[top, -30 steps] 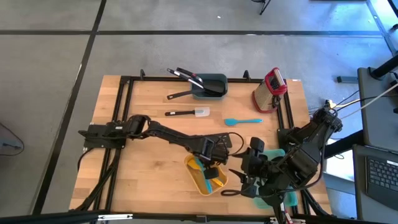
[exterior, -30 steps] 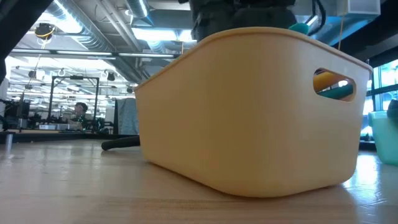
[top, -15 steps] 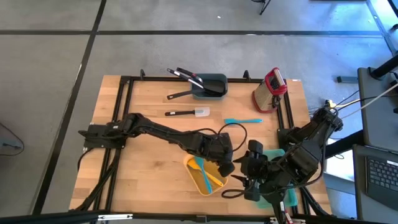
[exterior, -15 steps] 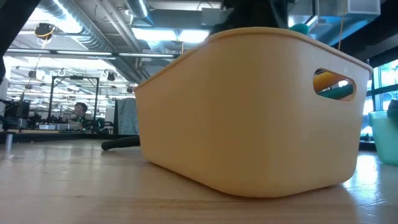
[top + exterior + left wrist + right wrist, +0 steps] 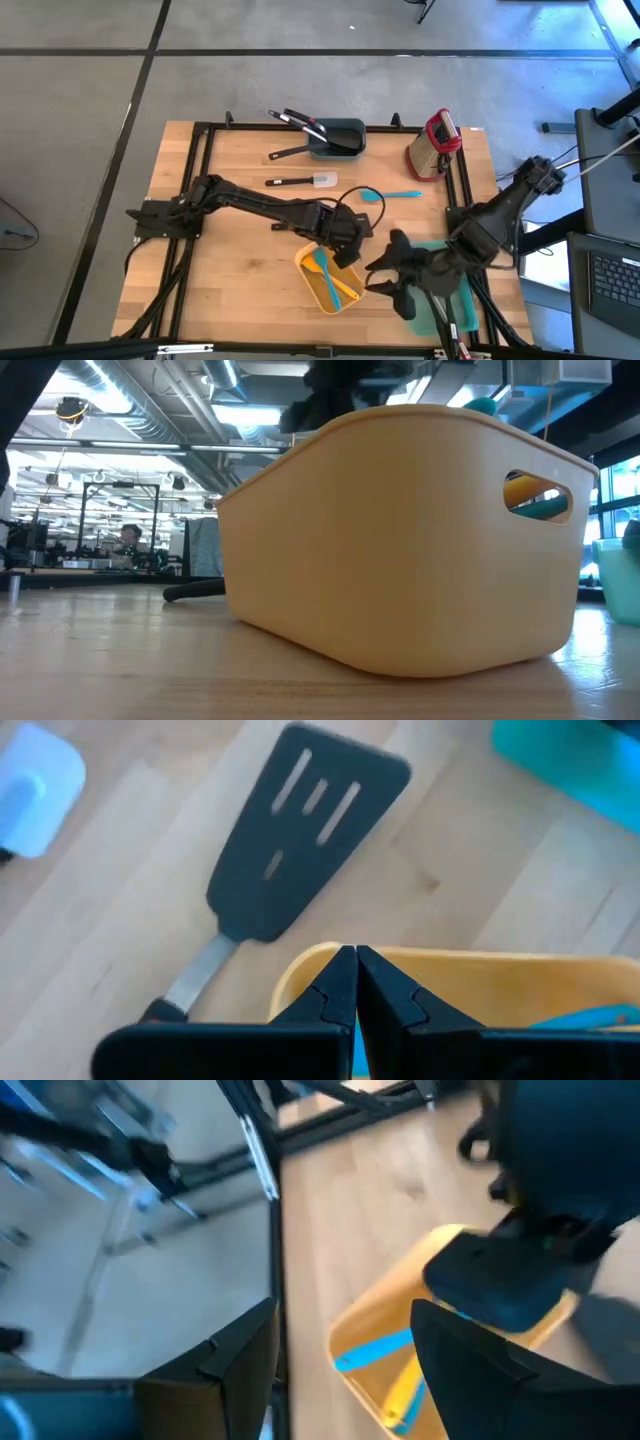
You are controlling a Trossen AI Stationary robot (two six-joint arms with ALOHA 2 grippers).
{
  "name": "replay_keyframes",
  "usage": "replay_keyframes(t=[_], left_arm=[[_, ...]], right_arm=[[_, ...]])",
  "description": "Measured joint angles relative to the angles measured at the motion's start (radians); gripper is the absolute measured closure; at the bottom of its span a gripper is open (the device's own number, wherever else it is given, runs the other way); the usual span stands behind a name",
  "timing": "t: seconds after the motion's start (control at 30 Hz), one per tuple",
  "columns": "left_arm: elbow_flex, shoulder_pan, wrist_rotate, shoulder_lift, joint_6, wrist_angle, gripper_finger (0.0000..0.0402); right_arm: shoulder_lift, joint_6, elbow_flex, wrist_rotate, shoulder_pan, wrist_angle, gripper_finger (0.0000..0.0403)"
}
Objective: Pick & Place Kitchen Items
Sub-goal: Put the small blue spatula into the yellow bin
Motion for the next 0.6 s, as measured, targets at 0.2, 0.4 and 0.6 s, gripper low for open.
replay_keyframes(t=[0.2,0.4,0.6], left_arm=[[-0.143,0.011,0.077,-0.033,0.04,0.196,0.0401],[-0.427,0.047,0.125,-0.169,0.168,0.403,0.0401],[-0.85,0.181,0.369,-0.369,0.274,0.986,0.04]], right_arm=[[-0.127,0.082,-0.268,0.022,-0.027,0.298,0.0174],[-0.188,0.133,-0.308,0.14,-0.062,0.297,0.0174],[-0.207,0.123,-0.307,0.192,-0.12,0.286,0.0174]])
